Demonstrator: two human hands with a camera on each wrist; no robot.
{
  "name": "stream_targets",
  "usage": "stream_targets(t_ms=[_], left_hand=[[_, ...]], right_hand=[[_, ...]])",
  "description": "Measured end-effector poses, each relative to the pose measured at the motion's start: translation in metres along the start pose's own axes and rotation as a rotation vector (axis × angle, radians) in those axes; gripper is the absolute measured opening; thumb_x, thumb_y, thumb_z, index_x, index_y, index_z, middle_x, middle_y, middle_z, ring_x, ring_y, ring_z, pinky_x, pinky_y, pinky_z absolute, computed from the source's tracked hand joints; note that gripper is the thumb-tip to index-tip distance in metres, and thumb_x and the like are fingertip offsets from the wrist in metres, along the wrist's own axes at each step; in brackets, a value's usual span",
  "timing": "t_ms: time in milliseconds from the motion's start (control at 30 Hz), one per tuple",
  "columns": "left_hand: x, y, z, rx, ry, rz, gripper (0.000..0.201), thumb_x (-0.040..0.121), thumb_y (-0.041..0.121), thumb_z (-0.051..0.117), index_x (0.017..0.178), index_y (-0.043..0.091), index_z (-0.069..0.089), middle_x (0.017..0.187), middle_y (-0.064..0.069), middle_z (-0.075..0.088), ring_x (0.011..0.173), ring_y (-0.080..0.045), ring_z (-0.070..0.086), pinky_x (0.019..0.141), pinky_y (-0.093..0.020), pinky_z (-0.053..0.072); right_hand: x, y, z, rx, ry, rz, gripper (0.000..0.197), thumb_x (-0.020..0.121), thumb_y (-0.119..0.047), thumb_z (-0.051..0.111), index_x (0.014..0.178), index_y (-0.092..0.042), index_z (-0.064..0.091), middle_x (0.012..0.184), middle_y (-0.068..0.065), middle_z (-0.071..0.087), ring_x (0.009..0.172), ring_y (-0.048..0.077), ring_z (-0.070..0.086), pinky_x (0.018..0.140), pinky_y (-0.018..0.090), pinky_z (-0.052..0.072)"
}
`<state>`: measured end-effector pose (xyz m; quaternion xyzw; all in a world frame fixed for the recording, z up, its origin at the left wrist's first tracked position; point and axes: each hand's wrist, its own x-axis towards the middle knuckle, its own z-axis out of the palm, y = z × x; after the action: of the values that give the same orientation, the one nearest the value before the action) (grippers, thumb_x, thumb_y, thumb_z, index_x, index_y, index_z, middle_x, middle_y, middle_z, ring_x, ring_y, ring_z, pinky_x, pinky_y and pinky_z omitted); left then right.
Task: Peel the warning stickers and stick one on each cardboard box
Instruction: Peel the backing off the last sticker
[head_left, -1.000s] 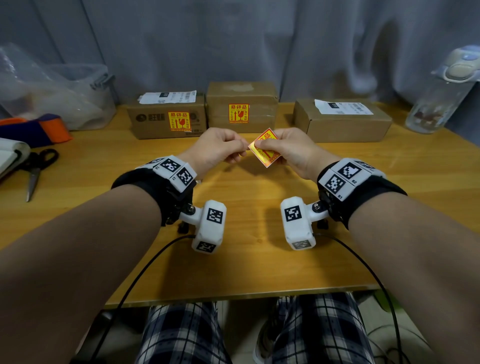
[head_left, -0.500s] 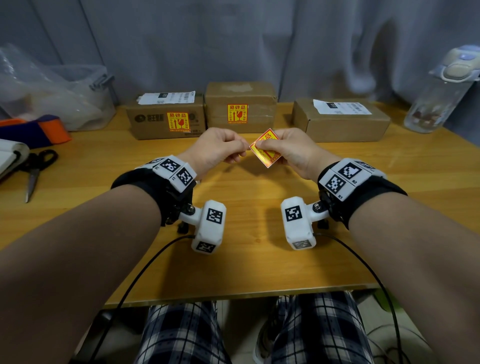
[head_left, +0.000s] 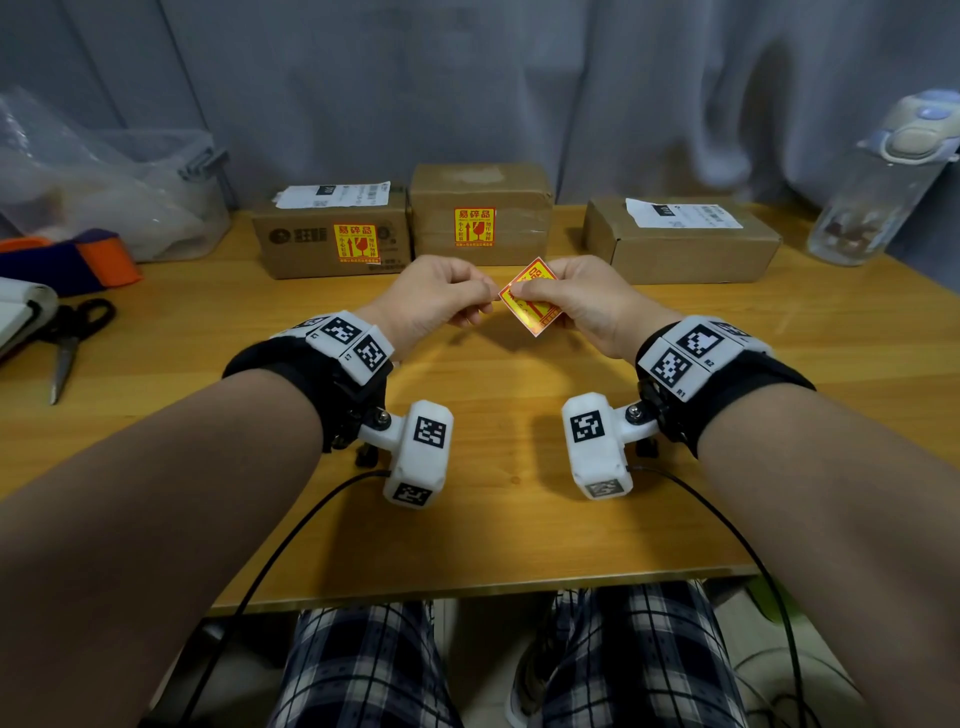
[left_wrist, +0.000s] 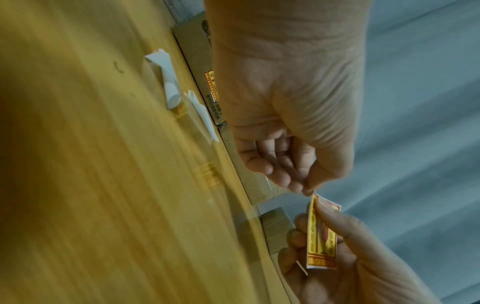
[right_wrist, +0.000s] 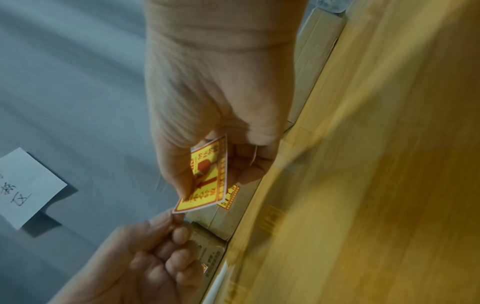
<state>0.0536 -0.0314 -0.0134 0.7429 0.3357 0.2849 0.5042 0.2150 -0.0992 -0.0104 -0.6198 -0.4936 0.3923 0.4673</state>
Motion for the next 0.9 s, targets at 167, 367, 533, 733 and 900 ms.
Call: stream_targets(t_ms=[167, 367, 533, 733, 900], left_hand=[[-0.0009, -0.0005, -0.0002, 0.005, 0.000, -0.005, 0.007, 0.088, 0.009, 0.058, 0.087, 0.005, 0.064, 0.071, -0.003, 0.061, 0.053, -0.002, 0.054, 0.056, -0.015, 0.045], [-0.0020, 0.0003, -0.0004, -0.010, -0.020, -0.010, 0.009, 0.088, 0.008, 0.056, 0.081, 0.009, 0.062, 0.071, -0.003, 0.060, 0.057, -0.005, 0.054, 0.062, -0.020, 0.046], [-0.0027, 0.0005, -0.0012, -0.033, -0.003, -0.015, 0.008, 0.087, 0.008, 0.058, 0.082, 0.008, 0.063, 0.070, -0.003, 0.060, 0.055, -0.006, 0.053, 0.058, -0.018, 0.045], [-0.0041, -0.0013, -0.0011, -0.034, -0.008, -0.019, 0.008, 0.087, 0.007, 0.058, 0.082, 0.007, 0.064, 0.069, -0.003, 0.059, 0.053, -0.005, 0.052, 0.054, -0.016, 0.043], [-0.0039, -0.0028, -0.0017, -0.028, -0.012, -0.015, 0.008, 0.088, 0.007, 0.058, 0.081, 0.008, 0.063, 0.069, -0.003, 0.059, 0.052, -0.003, 0.052, 0.053, -0.015, 0.043]], right_hand=[[0.0006, 0.0003, 0.0005, -0.003, -0.011, -0.006, 0.003, 0.083, -0.016, 0.068, 0.081, -0.014, 0.068, 0.075, 0.001, 0.067, 0.064, 0.007, 0.062, 0.062, 0.015, 0.048], [0.0011, 0.0009, 0.0016, 0.005, -0.032, -0.016, 0.007, 0.083, -0.015, 0.068, 0.076, -0.016, 0.067, 0.068, -0.002, 0.067, 0.057, 0.002, 0.061, 0.056, 0.012, 0.047], [0.0025, 0.0029, 0.0024, 0.005, -0.044, -0.015, 0.007, 0.082, -0.014, 0.068, 0.076, -0.016, 0.067, 0.072, 0.001, 0.067, 0.062, 0.007, 0.061, 0.060, 0.015, 0.047], [0.0044, 0.0042, 0.0039, -0.014, -0.031, -0.013, 0.007, 0.082, -0.015, 0.069, 0.075, -0.016, 0.067, 0.068, -0.001, 0.066, 0.060, 0.006, 0.060, 0.055, 0.015, 0.043], [0.0046, 0.0040, 0.0043, -0.015, -0.040, -0.007, 0.004, 0.082, -0.016, 0.069, 0.078, -0.015, 0.067, 0.072, 0.002, 0.066, 0.063, 0.008, 0.060, 0.059, 0.017, 0.044]])
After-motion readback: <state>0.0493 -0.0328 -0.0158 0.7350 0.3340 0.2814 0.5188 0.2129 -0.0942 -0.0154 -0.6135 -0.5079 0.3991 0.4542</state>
